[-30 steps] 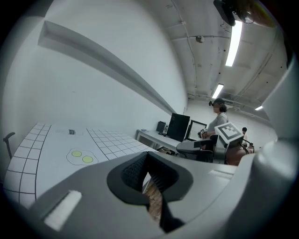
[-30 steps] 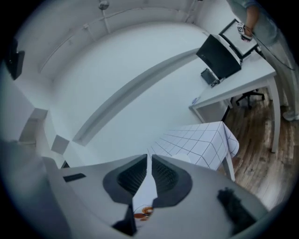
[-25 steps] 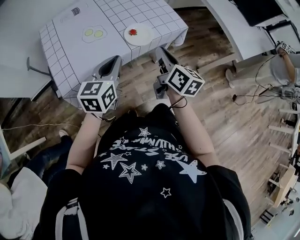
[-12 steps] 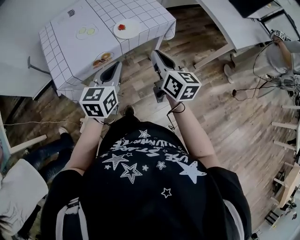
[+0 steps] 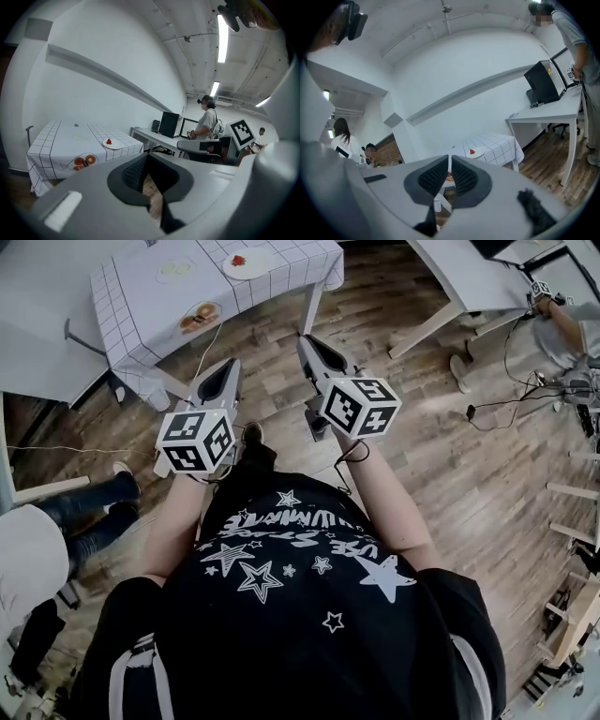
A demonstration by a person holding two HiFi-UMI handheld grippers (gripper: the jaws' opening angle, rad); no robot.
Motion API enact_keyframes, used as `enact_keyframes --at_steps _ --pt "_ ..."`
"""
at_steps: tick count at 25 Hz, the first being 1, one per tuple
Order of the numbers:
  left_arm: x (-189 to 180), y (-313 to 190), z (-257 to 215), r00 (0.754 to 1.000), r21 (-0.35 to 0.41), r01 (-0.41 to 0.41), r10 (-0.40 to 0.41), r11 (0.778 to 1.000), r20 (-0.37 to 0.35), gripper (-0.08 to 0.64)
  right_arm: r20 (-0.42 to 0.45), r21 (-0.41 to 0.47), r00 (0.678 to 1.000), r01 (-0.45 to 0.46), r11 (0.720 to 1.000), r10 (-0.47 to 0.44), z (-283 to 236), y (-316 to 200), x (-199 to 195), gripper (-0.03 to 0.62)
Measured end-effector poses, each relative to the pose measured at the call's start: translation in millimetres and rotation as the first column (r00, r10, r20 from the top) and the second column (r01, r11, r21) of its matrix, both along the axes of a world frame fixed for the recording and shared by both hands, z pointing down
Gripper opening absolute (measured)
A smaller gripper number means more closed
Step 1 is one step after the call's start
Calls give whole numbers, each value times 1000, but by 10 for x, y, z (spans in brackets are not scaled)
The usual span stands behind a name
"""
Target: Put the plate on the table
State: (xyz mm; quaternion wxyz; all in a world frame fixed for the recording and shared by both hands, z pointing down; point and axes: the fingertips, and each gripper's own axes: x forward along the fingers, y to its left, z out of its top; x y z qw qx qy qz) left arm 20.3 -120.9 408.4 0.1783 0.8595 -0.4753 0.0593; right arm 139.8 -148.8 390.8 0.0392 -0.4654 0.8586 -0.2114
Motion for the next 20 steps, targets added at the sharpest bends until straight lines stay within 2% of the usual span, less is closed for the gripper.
enact_keyframes --at_steps 10,13,20 --pt "25 881 -5 996 -28 77 -79 997 -50 8 50 -19 996 77 997 -76 128 747 12 29" --pt "-91 1097 -5 991 -41 118 -121 992 -61 8 80 -25 991 109 994 -106 156 866 -135 29" --pt "-419 1286 -125 989 -13 132 -132 991 -62 8 95 3 985 144 990 -144 61 985 -550 29"
